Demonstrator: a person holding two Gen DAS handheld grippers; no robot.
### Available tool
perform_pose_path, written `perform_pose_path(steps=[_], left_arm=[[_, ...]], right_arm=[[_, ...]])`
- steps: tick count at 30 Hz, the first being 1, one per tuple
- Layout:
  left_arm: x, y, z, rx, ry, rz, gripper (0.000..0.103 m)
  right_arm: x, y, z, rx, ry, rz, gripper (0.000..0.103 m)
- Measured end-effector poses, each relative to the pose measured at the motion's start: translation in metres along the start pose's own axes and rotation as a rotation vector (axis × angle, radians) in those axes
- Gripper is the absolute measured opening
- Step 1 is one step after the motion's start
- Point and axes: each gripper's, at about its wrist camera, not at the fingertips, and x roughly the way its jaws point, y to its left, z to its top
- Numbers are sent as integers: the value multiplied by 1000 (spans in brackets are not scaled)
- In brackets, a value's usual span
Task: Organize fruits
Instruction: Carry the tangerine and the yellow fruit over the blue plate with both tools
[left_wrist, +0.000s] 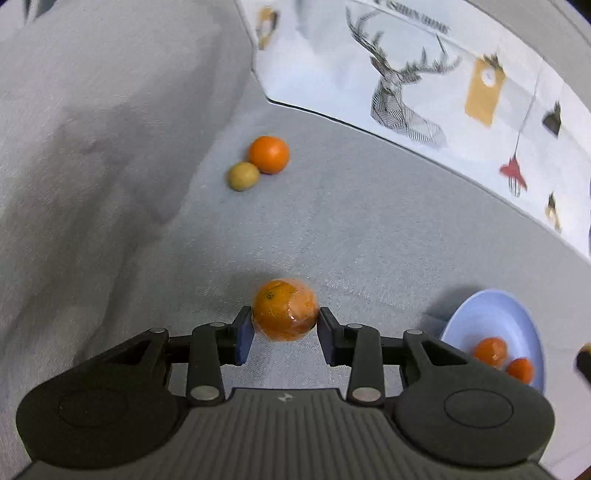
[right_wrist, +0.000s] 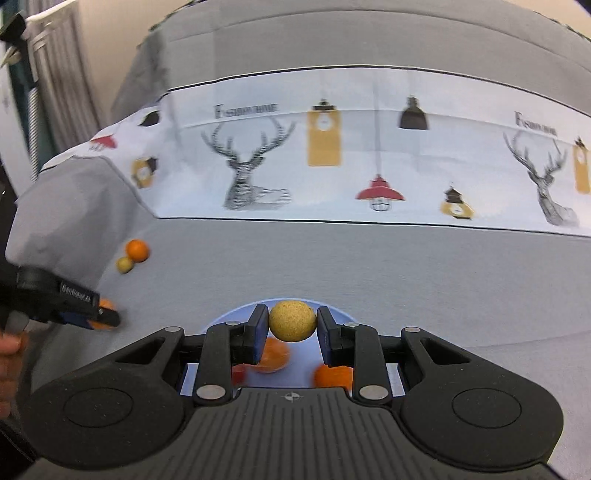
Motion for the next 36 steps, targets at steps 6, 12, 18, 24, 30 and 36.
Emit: perform_pose_path(steps=[6, 12, 18, 24, 30, 36], left_arm=[[3, -7, 2, 7, -6, -26, 41], [2, -21, 1, 31, -16, -62, 41], [-3, -30, -1, 57, -50, -98, 41], [-3, -34, 1, 53, -55, -132, 41], [-4, -37, 2, 58, -63, -165, 41], [-5, -40, 1, 62, -73, -196, 41]], right_arm=[[0, -22, 1, 27, -2, -40, 30], [1, -24, -3, 39, 10, -48, 30], [2, -23, -2, 44, 5, -68, 30], [5, -23, -3, 57, 12, -80, 30], [6, -22, -3, 62, 15, -80, 30], [7, -23, -3, 65, 19, -79, 30]])
